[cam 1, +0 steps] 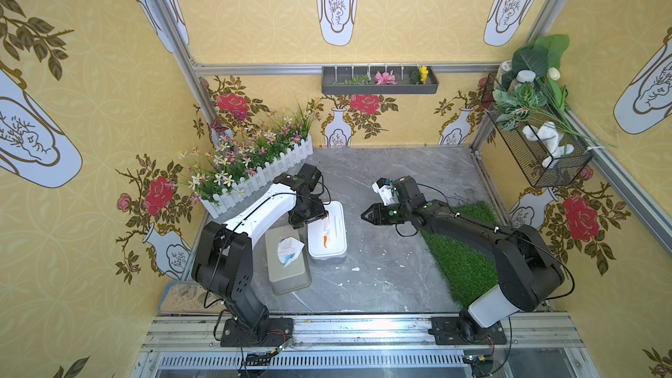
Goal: Put the tissue paper into the tissue box
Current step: Adjust the tissue box at the center of the board.
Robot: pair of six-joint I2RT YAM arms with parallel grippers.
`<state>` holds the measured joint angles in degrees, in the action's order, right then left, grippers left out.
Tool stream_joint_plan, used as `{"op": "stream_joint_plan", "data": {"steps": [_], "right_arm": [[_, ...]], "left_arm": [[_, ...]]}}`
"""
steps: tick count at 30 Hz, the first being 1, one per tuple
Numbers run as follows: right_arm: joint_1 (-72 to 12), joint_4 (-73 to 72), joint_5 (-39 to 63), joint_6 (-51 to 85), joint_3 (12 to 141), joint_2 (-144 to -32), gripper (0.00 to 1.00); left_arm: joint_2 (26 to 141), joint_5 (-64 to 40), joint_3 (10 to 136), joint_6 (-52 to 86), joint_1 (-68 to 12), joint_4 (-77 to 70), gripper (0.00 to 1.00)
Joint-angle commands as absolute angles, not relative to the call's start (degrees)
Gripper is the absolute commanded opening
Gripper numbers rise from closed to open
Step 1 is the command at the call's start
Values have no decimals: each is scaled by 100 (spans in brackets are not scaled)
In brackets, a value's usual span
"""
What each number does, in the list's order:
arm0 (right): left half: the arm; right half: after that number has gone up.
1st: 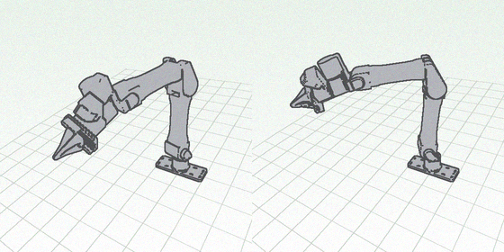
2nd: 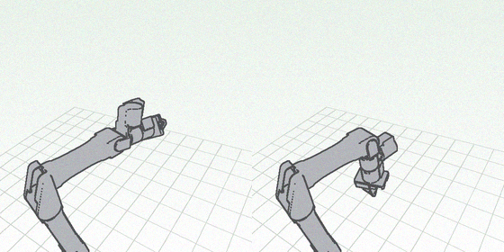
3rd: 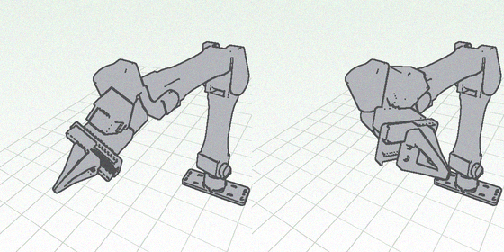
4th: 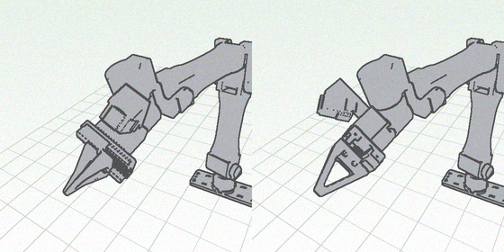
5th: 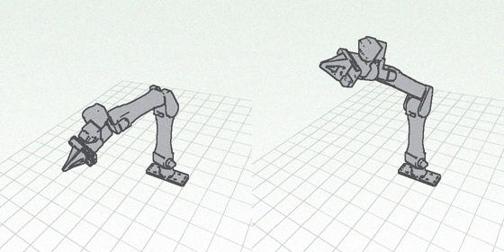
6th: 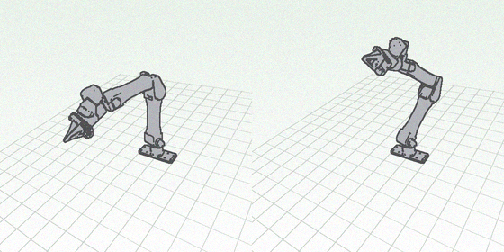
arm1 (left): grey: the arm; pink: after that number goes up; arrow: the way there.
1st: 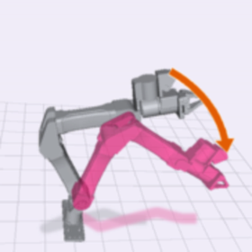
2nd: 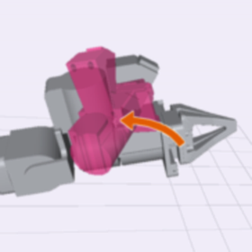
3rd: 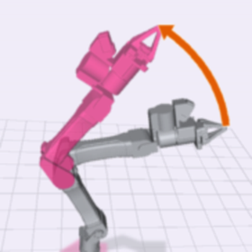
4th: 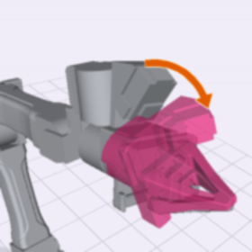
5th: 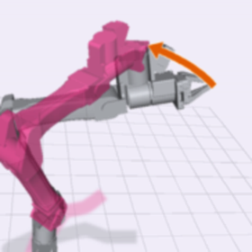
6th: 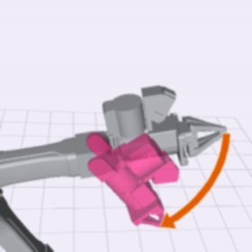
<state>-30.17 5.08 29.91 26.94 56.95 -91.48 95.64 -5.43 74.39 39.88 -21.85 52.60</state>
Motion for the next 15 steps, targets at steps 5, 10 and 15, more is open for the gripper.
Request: {"op": "stream_joint_plan", "data": {"steps": [5, 10, 15], "right_arm": [[-3635, 1720, 2450, 2085, 6872, -9599, 41], [-4145, 2699, 1489, 1616, 7553, -9694, 41], [-4731, 3561, 685, 1534, 8070, -9807, 41]], "left_arm": [[9510, -776, 7281, 4112, -2490, 4598, 68], [9358, -700, 7114, 4610, -2512, 4186, 72], [8961, -727, 6901, 4886, -2364, 3656, 79]]}}
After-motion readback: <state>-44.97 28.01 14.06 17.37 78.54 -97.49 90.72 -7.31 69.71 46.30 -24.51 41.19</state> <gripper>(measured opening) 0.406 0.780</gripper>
